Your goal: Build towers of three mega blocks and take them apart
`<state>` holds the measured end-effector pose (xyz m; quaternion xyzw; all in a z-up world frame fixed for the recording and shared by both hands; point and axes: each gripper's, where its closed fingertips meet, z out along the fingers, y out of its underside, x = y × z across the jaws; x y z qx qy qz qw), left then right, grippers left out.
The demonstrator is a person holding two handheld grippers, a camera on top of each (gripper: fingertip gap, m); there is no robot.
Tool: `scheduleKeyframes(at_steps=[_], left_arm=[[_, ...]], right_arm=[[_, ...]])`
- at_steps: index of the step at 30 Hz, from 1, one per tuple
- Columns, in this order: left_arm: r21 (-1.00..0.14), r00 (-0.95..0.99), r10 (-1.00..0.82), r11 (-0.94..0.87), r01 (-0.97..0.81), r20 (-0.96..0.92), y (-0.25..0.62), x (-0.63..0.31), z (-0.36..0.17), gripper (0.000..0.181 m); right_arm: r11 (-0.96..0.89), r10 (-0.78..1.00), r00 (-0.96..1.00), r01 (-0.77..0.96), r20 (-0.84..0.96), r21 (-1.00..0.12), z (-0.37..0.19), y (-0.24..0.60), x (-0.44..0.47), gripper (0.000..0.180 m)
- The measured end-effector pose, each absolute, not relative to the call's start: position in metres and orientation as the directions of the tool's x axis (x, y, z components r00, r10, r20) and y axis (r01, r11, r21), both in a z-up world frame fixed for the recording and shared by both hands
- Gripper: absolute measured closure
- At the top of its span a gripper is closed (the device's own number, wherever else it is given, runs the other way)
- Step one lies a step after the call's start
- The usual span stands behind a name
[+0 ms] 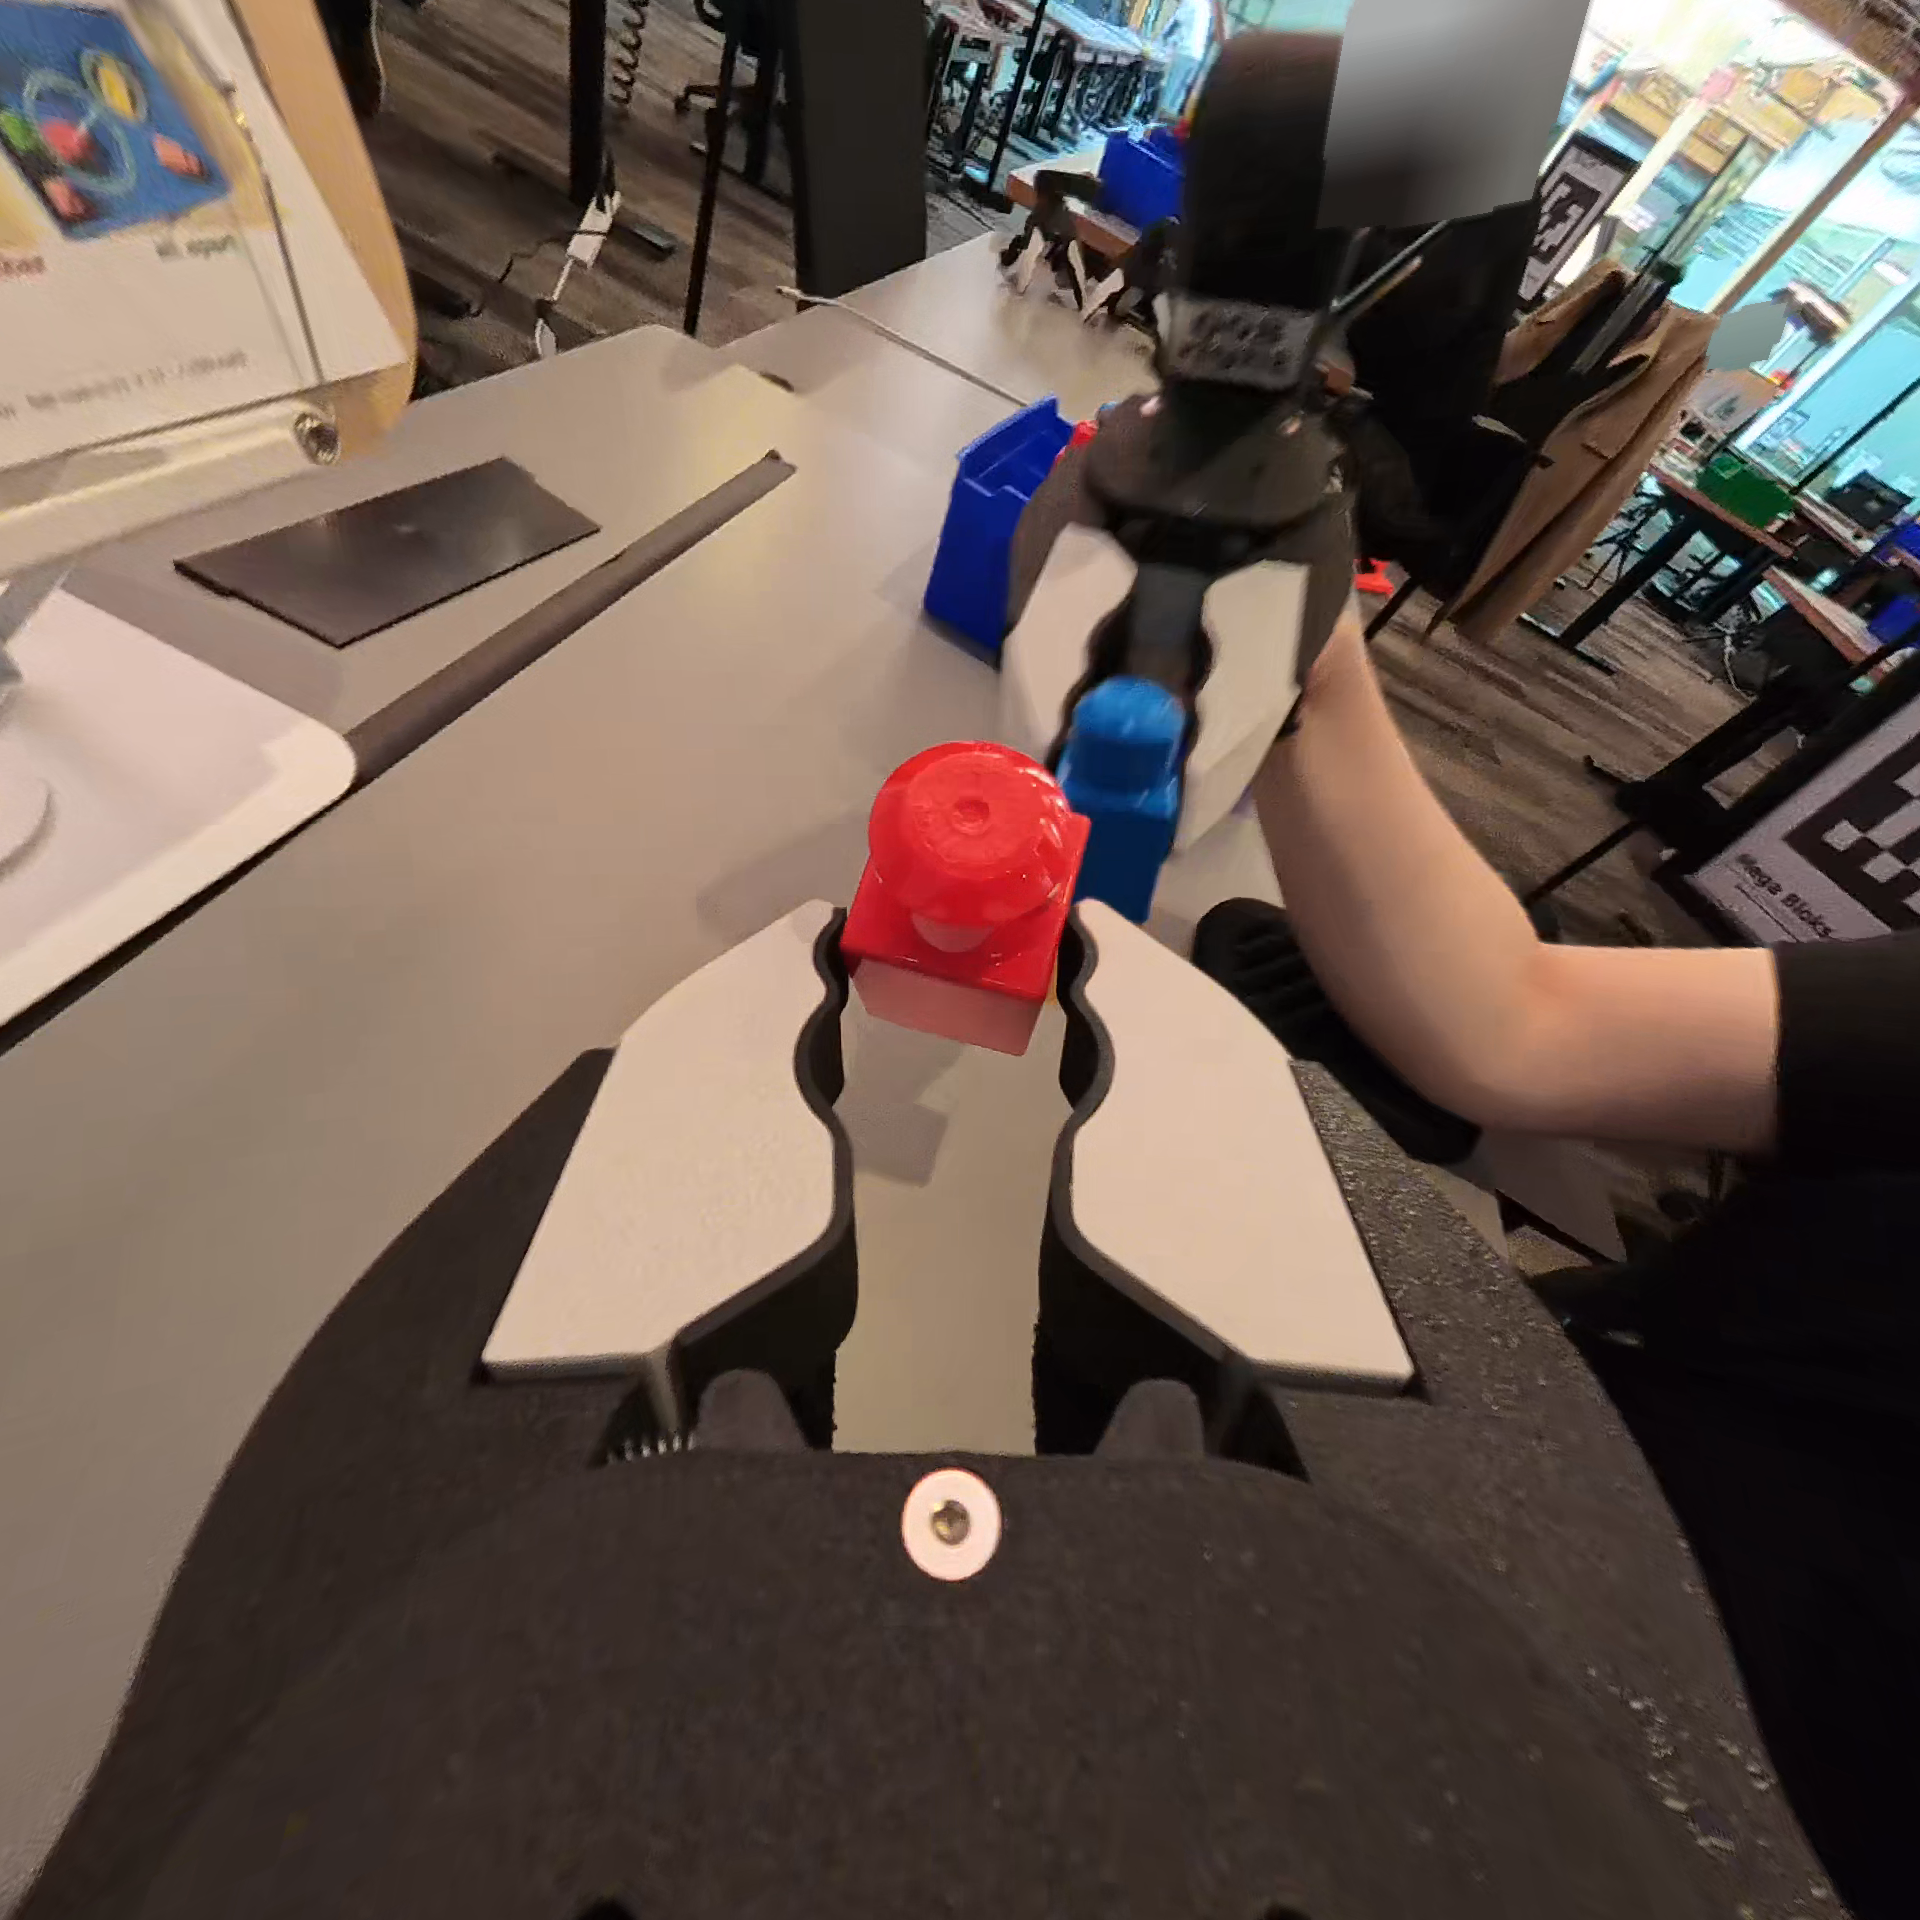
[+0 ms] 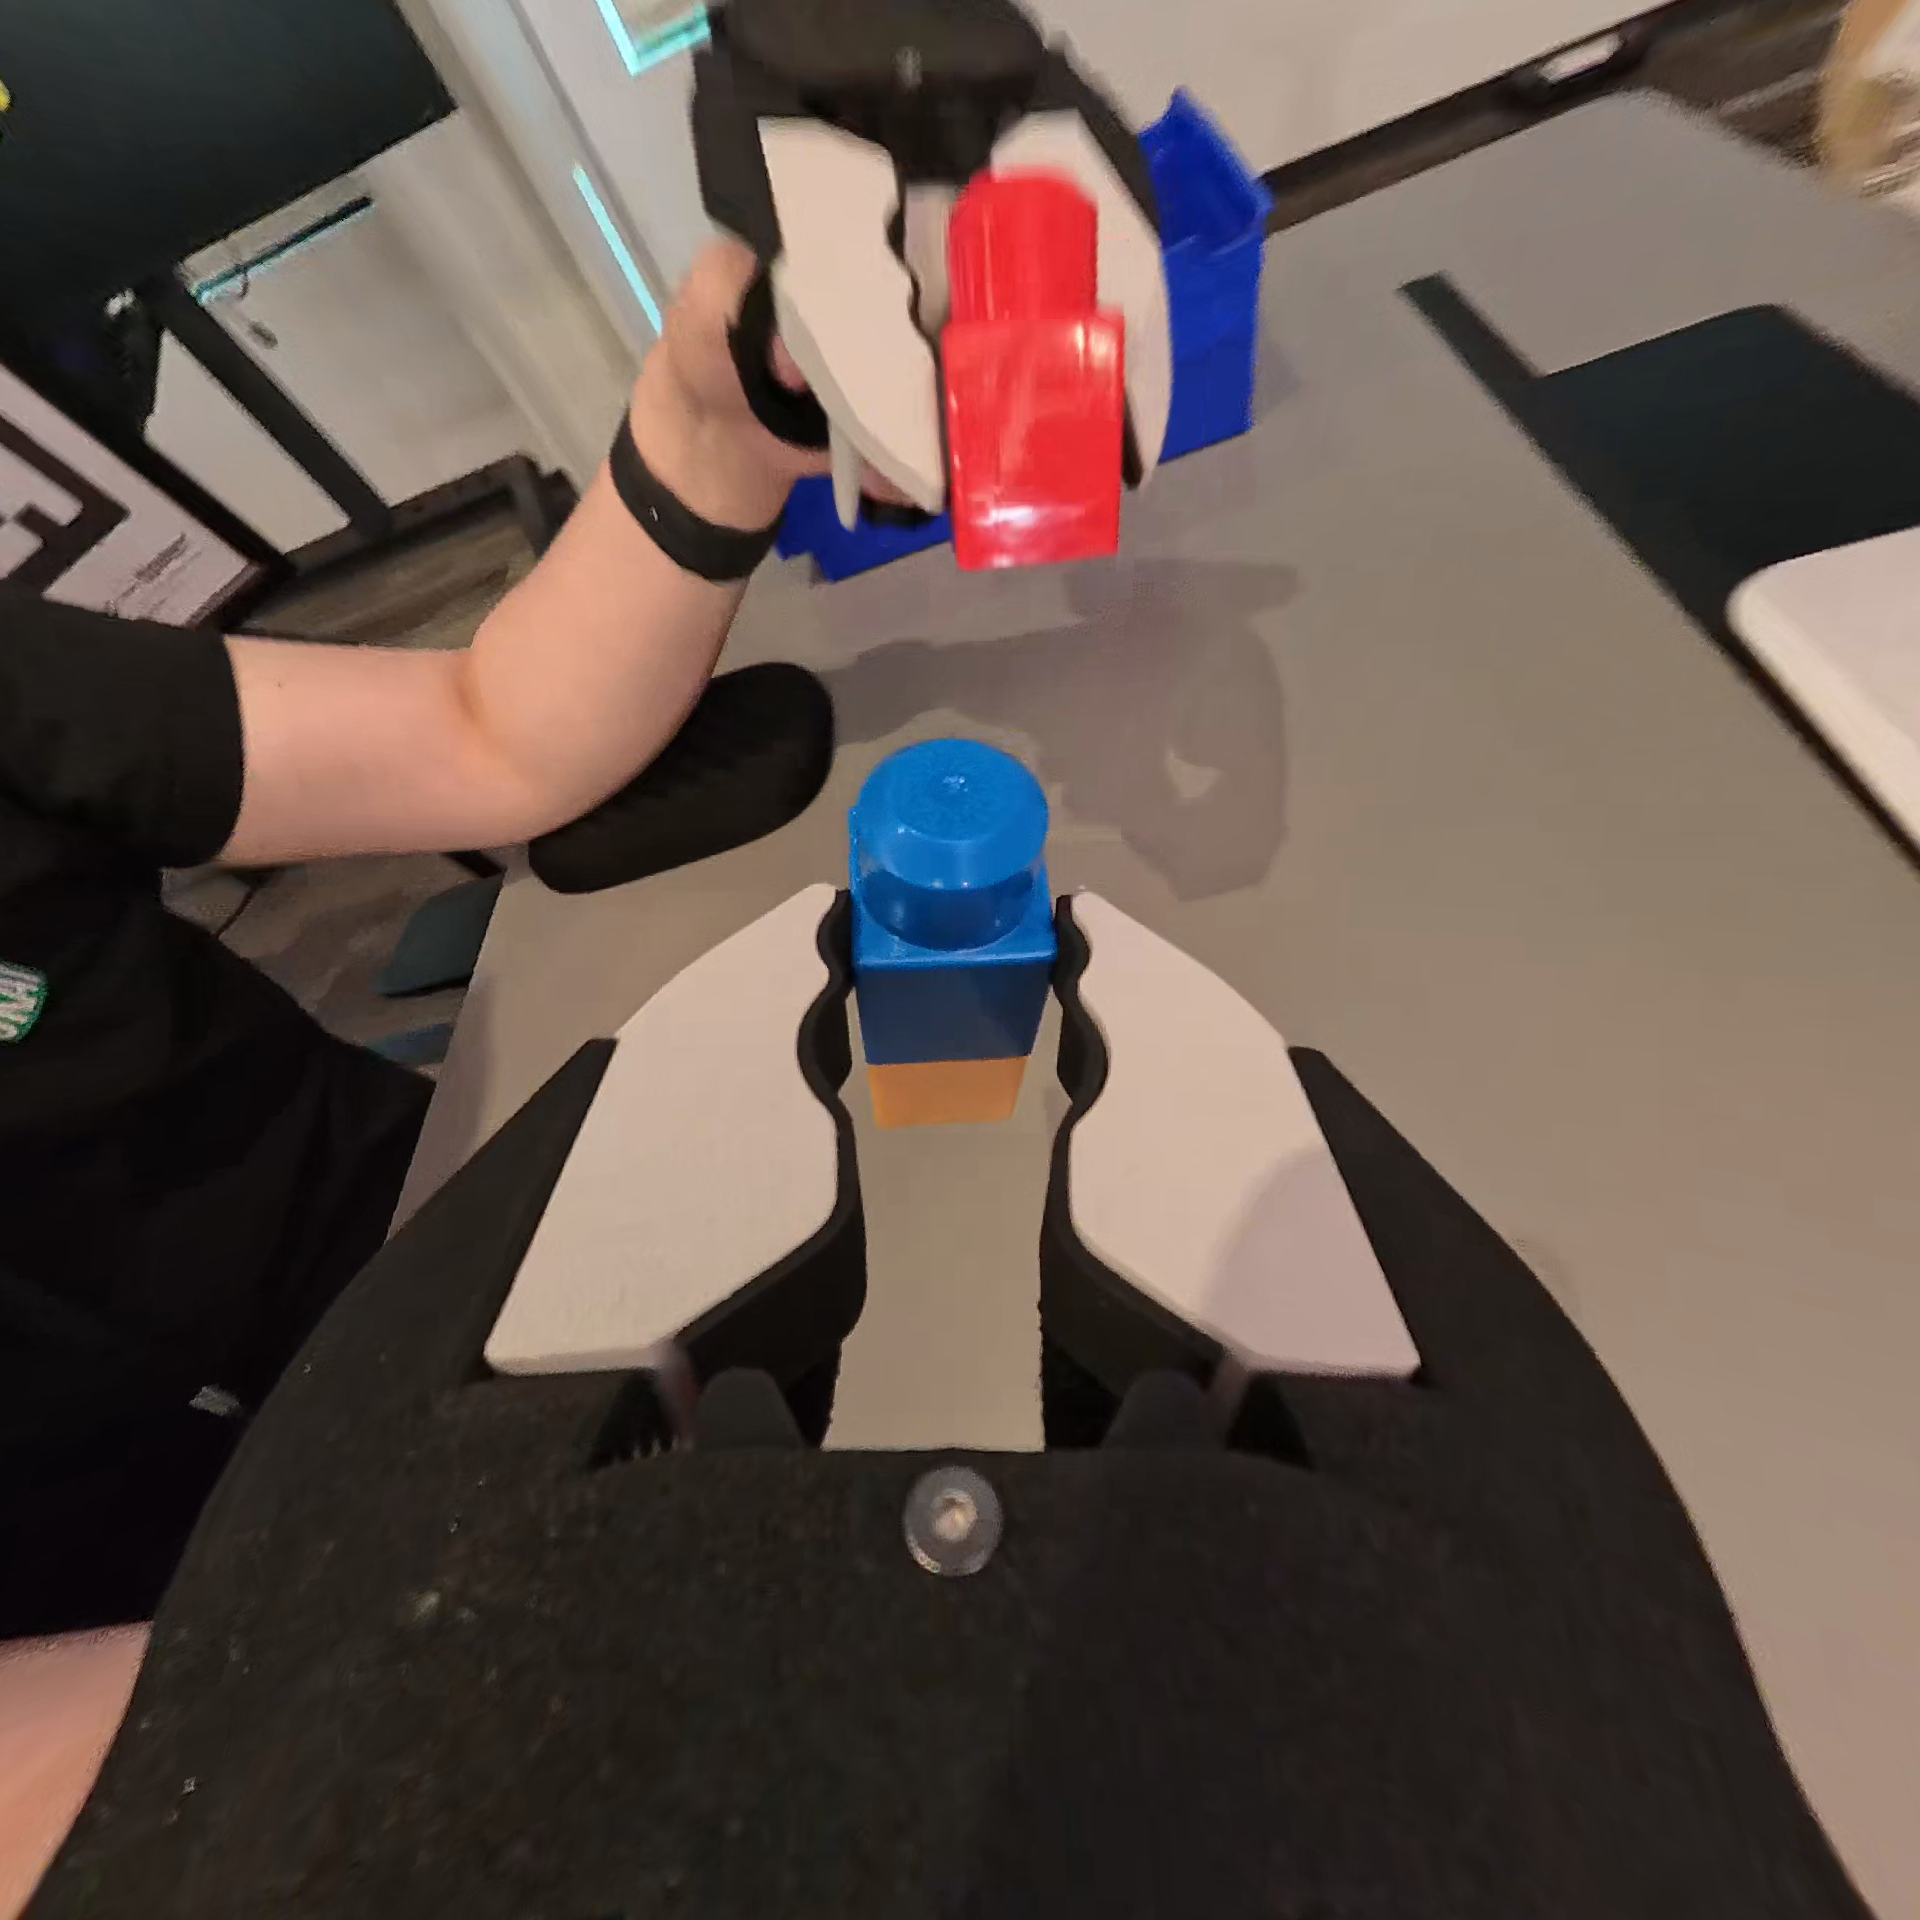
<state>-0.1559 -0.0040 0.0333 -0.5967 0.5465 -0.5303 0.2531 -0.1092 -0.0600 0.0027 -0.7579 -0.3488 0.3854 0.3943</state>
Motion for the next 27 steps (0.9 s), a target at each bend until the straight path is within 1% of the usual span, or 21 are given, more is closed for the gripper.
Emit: scheduleKeyframes(at_steps=[4, 12, 16, 21, 27], left_arm=[[-0.888, -0.183, -0.935, -0.211, -0.408, 0.305, -0.02, -0.154, 0.039, 0.142], [-0.825, -0.205, -0.932, -0.145, -0.547, 0.3, -0.044, -0.136, 0.009, 0.143], [-0.801, -0.18, -0.937, -0.143, -0.581, 0.298, -0.044, -0.134, 0.0, 0.143], [-0.813, -0.182, -0.92, -0.199, -0.547, 0.347, -0.041, -0.133, 0.005, 0.144], [-0.849, -0.167, -0.922, -0.237, -0.473, 0.35, -0.035, -0.126, 0.014, 0.144]], right_arm=[[-0.483, 0.85, 0.402, 0.337, -0.34, -0.808, -0.023, -0.059, -0.141, 0.144], [-0.504, 0.844, 0.409, 0.388, -0.346, -0.771, -0.037, -0.055, -0.155, 0.144], [-0.492, 0.845, 0.428, 0.388, -0.32, -0.78, -0.036, -0.051, -0.151, 0.144], [-0.454, 0.853, 0.433, 0.341, -0.292, -0.823, -0.025, -0.047, -0.146, 0.144], [-0.402, 0.857, 0.449, 0.273, -0.253, -0.874, -0.013, -0.04, -0.137, 0.144]])
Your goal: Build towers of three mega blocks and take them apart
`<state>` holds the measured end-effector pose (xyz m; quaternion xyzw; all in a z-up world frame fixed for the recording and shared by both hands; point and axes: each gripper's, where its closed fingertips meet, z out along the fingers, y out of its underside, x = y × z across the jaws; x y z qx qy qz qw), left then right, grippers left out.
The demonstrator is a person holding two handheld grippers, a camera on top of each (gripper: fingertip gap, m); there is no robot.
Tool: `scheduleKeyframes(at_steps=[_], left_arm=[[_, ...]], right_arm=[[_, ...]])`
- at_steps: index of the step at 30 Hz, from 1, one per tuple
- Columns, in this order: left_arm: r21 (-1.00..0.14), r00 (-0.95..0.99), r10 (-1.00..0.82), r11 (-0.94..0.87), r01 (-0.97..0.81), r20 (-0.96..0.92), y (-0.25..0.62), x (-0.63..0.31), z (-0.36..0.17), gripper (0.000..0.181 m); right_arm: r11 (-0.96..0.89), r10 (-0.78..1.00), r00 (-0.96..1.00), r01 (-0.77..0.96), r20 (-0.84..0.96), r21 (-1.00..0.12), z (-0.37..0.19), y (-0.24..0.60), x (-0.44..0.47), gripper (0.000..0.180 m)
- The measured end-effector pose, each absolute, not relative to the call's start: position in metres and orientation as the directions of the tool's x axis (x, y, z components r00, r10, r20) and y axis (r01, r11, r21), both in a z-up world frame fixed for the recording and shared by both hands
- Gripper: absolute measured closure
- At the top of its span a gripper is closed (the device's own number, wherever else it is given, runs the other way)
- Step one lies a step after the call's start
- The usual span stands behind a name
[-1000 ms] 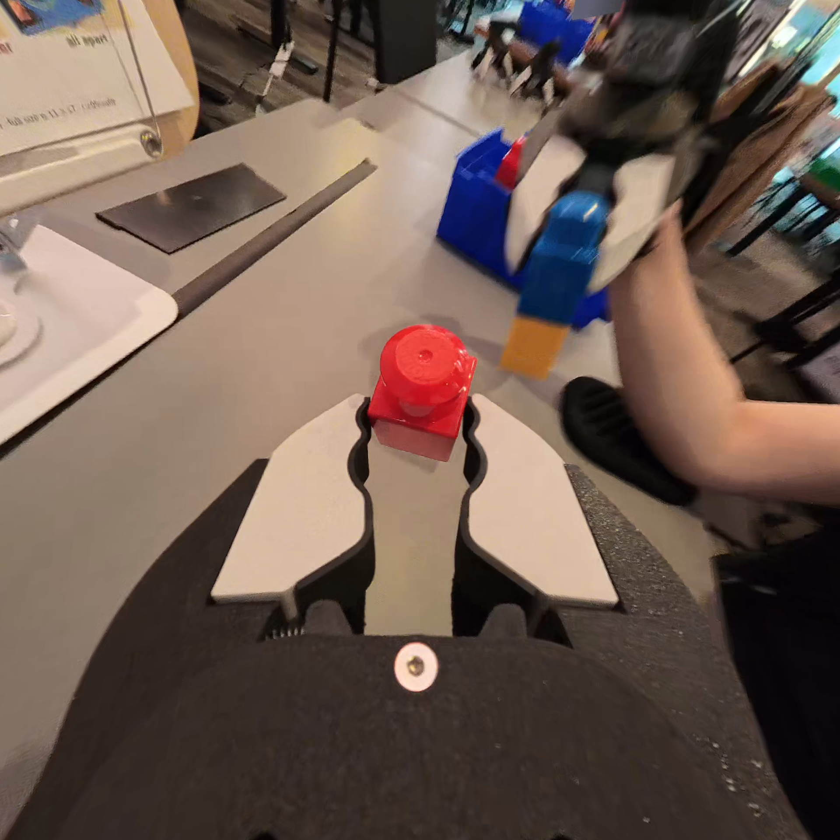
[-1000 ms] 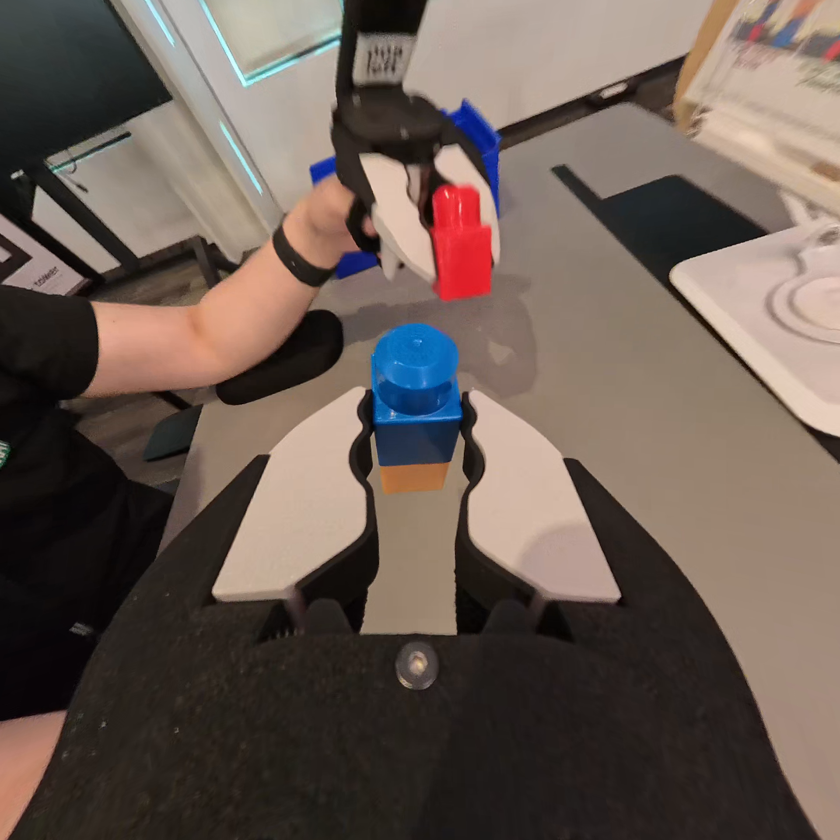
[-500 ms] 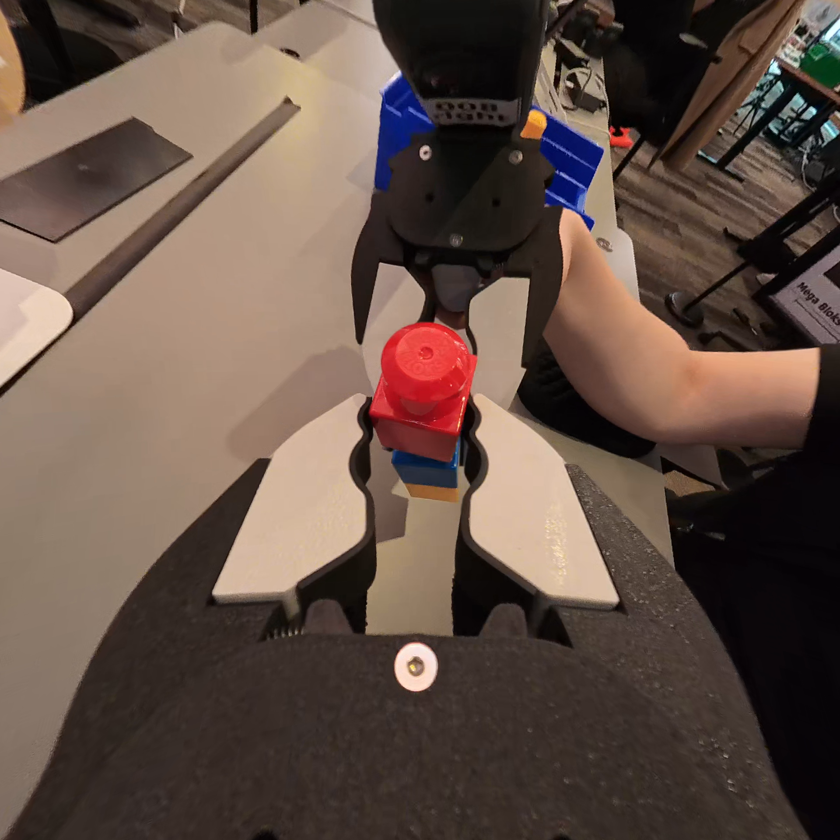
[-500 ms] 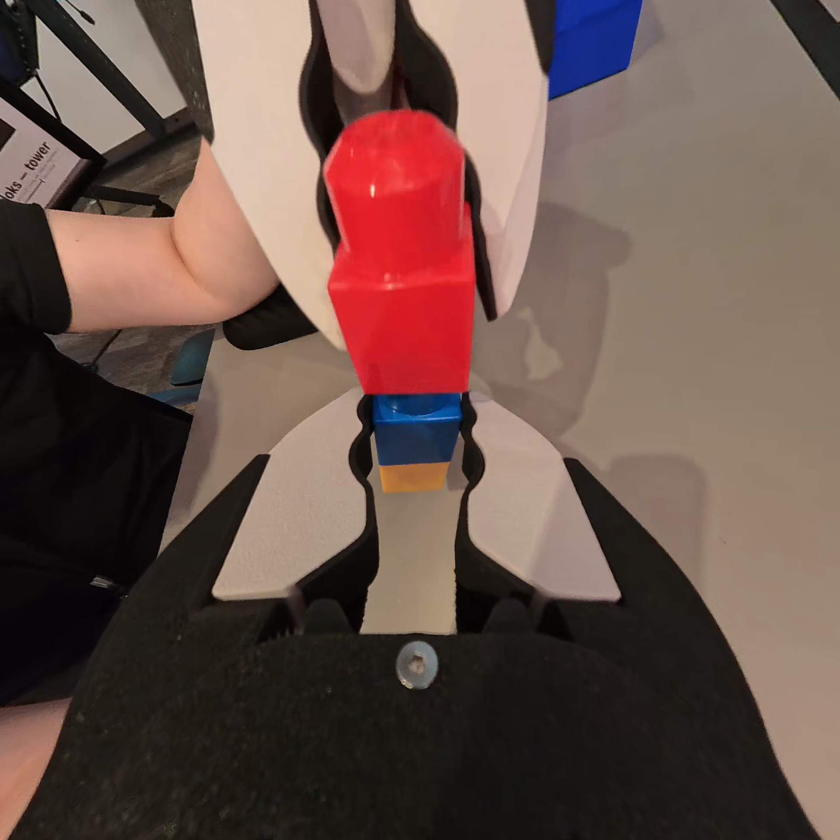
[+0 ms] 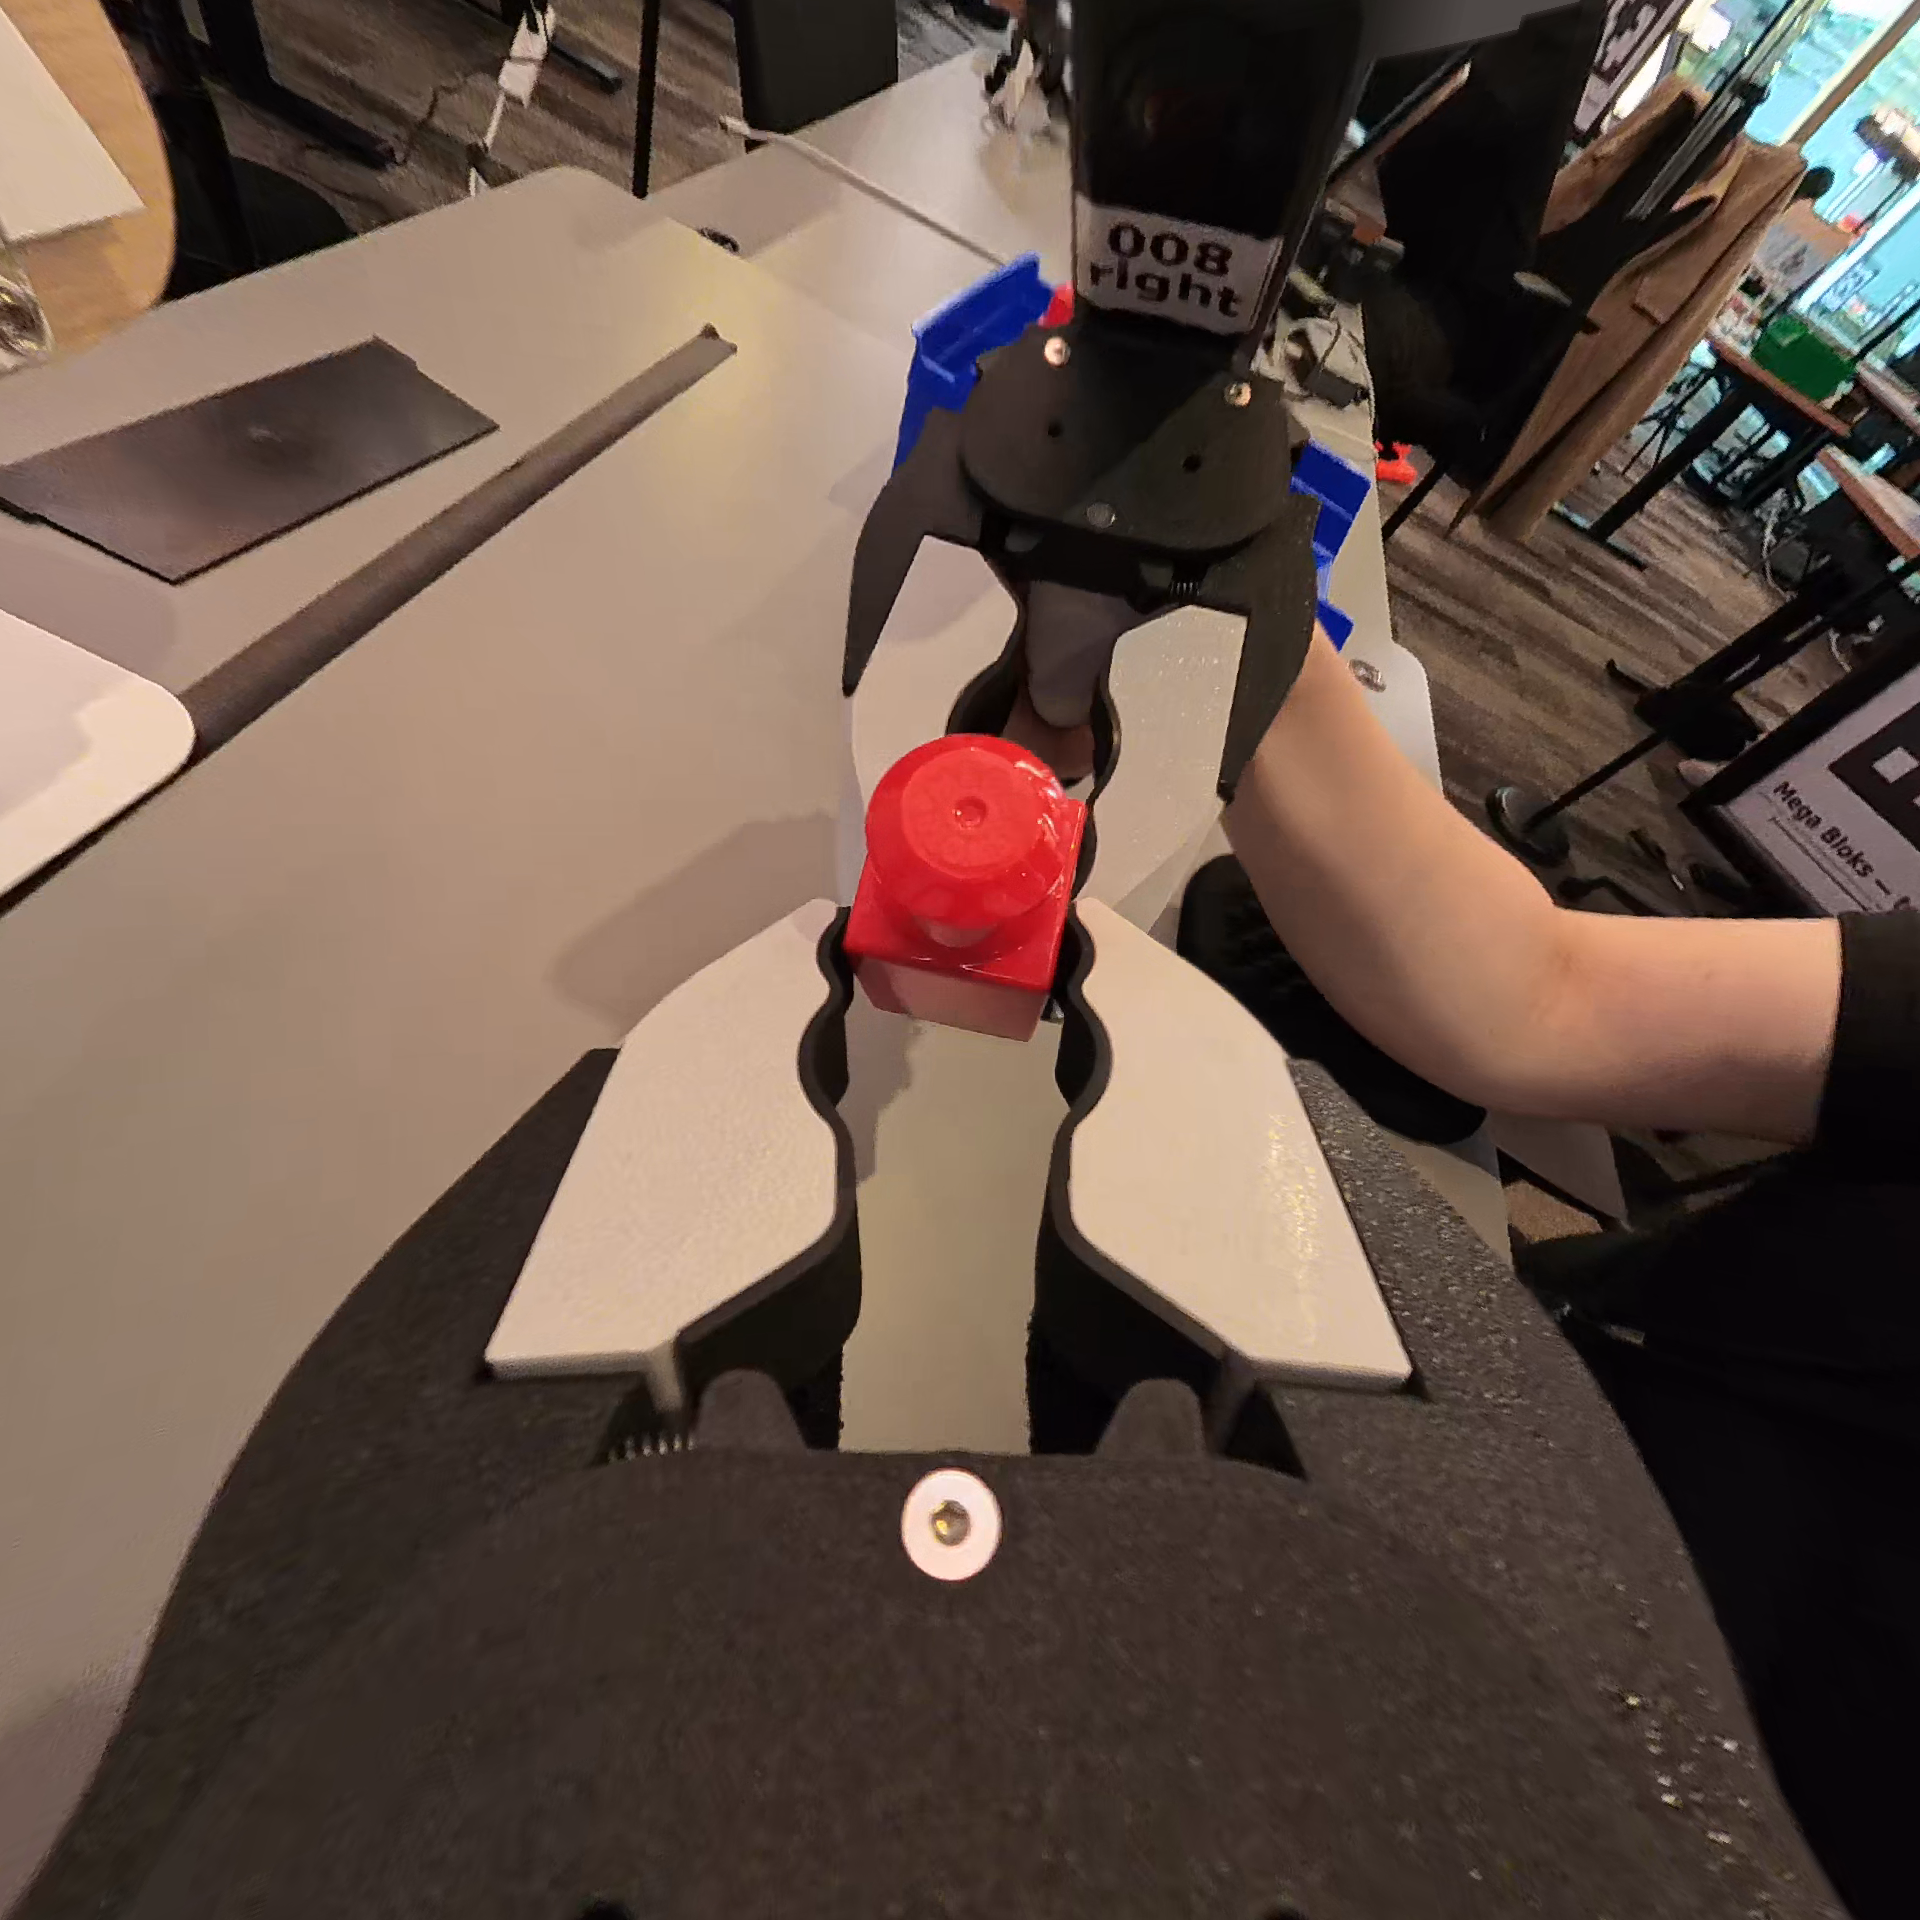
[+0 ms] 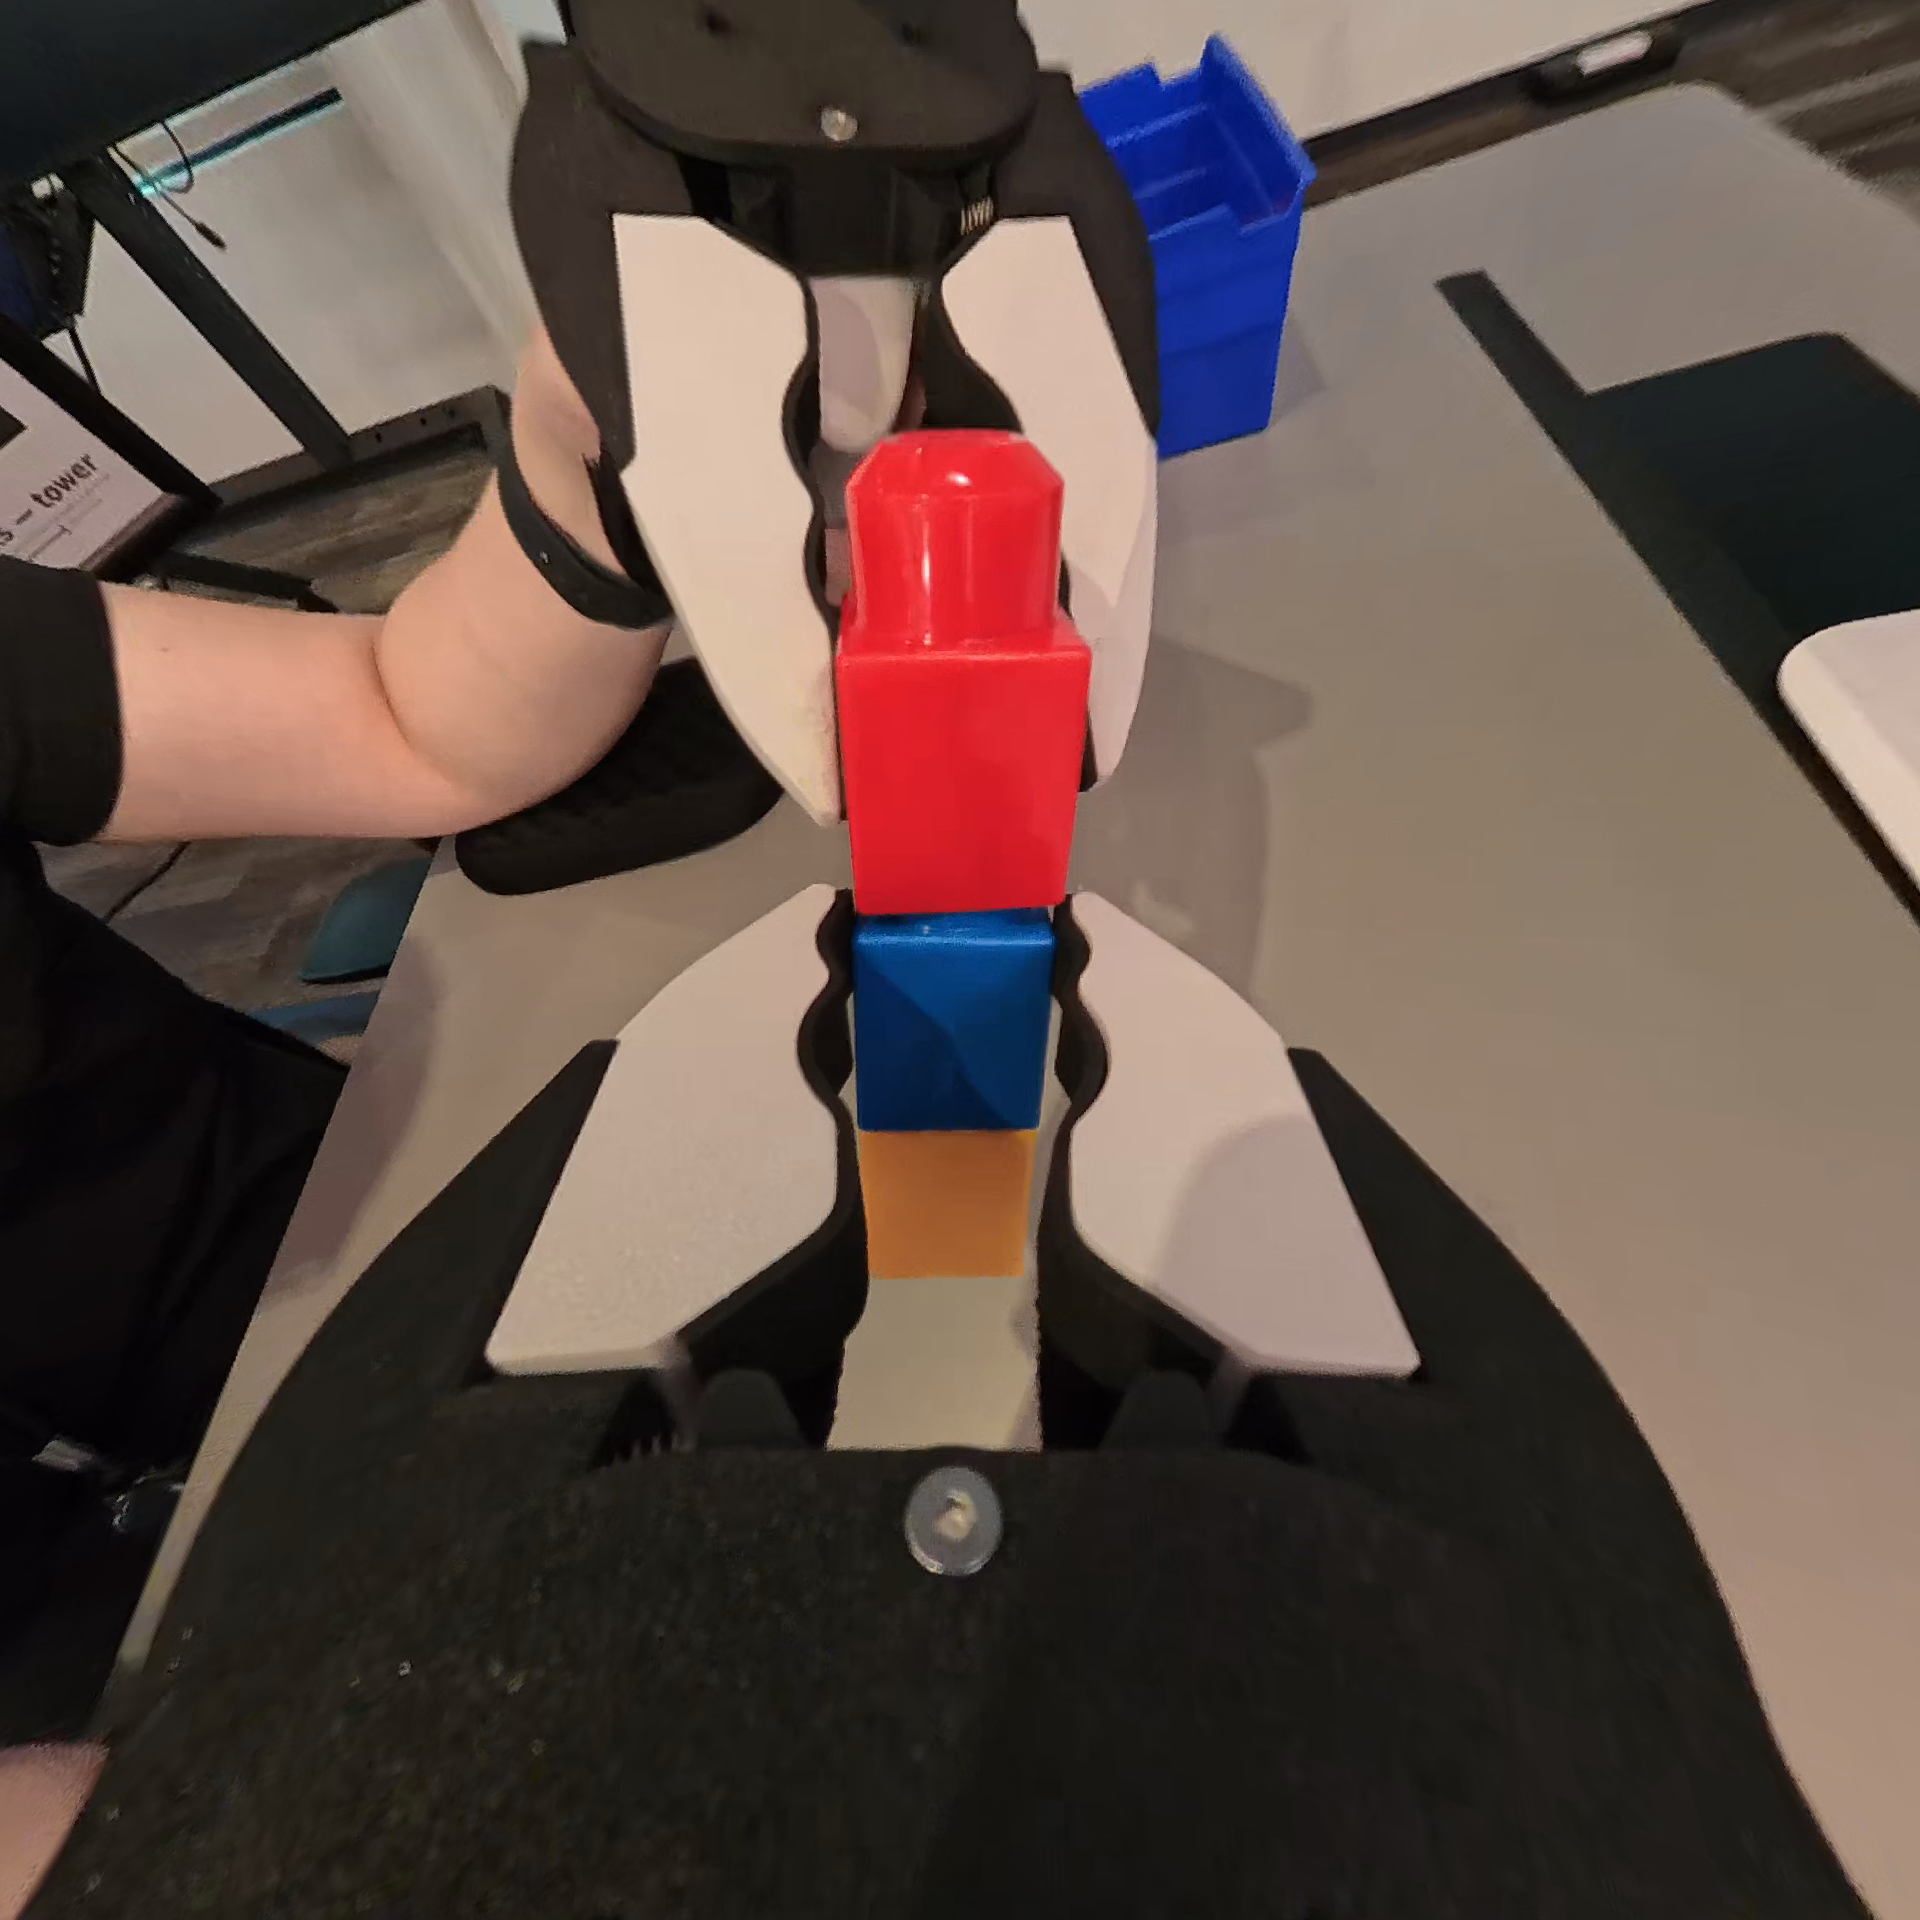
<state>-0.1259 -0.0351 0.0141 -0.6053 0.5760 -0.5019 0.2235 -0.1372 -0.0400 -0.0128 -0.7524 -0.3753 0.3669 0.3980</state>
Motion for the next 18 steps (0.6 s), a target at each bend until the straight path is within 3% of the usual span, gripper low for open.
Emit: scheduleKeyframes(at_steps=[18], left_arm=[[-0.903, -0.207, -0.888, -0.365, -0.225, 0.41, -0.031, -0.107, 0.037, 0.145]], right_arm=[[-0.328, 0.858, 0.443, 0.083, -0.26, -0.941, 0.016, -0.036, -0.119, 0.144]])
